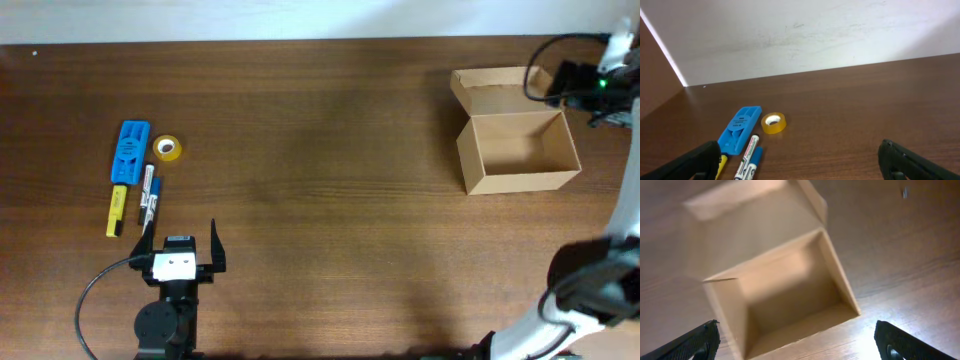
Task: Pack container
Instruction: 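Reach right gripper to the cardboard box wall and grasp it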
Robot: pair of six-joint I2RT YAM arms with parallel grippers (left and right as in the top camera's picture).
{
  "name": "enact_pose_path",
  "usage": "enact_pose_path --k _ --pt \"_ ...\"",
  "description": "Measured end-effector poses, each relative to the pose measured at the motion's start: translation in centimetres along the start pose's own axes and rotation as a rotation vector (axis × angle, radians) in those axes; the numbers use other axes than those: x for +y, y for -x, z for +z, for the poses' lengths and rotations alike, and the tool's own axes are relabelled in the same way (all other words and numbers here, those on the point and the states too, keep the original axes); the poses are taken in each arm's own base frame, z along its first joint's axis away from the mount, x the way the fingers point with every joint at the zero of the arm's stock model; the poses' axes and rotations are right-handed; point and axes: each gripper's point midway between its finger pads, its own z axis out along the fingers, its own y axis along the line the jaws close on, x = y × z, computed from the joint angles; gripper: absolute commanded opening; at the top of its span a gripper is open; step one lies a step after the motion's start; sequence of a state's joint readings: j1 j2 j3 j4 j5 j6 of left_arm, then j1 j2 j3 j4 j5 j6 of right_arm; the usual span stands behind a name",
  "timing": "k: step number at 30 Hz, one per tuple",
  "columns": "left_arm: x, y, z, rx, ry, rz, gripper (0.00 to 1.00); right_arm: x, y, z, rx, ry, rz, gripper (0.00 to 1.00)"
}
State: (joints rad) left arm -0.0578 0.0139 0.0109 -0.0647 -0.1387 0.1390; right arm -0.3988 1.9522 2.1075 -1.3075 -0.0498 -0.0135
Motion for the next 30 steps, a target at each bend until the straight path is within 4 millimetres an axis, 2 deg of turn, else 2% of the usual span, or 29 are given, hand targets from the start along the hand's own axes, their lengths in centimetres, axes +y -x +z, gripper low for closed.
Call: enact_pose_path --k 2,9,16,21,24,27,28,30 --pt "0.0 0.0 0.0 0.000 0.000 0.000 1.00 -1.4 -0.2 1.9 0.036 -0.010 0.021 1.00" --pt "0.0 0.0 0.0 0.000 0.000 0.000 1.00 -4.8 -0.6 6.3 0.102 -0.038 0.073 0.81" --pt "0.0 0.0 0.0 0.000 0.000 0.000 1.00 -6.4 -1.8 11.6 0.190 -0.084 0.078 0.81" --pt "0.0 0.0 0.0 0.000 0.000 0.000 1.00 -6.7 -2.0 13.5 0.205 -0.105 0.072 0.76" --pt "0.0 0.0 0.0 0.000 0.000 0.000 1.00 -6.4 -2.0 13.8 0.208 -0.112 0.064 0.65" --pt "0.0 0.0 0.0 0.000 0.000 0.000 1.00 -6.3 -2.2 14.3 0.221 -0.119 0.059 0.34" --pt "0.0 0.0 0.0 0.000 0.000 0.000 1.00 -6.3 -2.4 14.6 0.229 -0.122 0.060 0.30" --pt "0.0 0.0 0.0 0.000 0.000 0.000 1.00 -6.4 -2.8 15.0 0.244 -0.126 0.057 0.29"
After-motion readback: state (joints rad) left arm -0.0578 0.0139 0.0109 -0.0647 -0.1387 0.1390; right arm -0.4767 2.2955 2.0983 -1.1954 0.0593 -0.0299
